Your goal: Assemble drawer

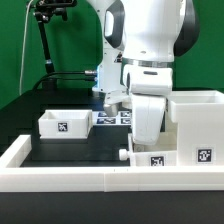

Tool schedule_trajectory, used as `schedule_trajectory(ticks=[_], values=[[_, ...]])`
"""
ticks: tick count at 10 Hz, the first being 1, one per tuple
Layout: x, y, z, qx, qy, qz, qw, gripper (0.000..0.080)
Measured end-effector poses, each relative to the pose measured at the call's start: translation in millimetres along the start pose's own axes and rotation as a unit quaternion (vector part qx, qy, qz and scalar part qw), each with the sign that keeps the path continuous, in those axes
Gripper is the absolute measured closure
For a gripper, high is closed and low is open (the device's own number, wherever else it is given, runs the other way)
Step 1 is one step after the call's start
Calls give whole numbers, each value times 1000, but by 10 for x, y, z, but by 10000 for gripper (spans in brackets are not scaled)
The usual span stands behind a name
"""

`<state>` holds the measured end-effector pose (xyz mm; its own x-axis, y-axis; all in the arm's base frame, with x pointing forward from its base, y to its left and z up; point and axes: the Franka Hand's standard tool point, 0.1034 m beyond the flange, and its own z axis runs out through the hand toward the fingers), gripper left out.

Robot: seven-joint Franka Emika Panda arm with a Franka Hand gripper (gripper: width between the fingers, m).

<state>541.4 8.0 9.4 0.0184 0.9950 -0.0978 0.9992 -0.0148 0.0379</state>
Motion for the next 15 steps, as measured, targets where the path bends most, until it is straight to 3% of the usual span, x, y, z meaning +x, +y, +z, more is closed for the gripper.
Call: schedule_trajectory(ticks=[3,6,7,10,12,13,15], values=[[-6,0,1,0,0,3,1000,757],[49,48,-163,-7,-1,2,1000,378],[31,46,-235,1,-6,2,1000,218],[-30,92,-508,4,-14,6,1000,154],[-208,159,-660,-7,-15,6,1000,151],[-396,190,-685,-16,-16,16,1000,151],[-450,178,-657,-14,-16,21,1000,151]])
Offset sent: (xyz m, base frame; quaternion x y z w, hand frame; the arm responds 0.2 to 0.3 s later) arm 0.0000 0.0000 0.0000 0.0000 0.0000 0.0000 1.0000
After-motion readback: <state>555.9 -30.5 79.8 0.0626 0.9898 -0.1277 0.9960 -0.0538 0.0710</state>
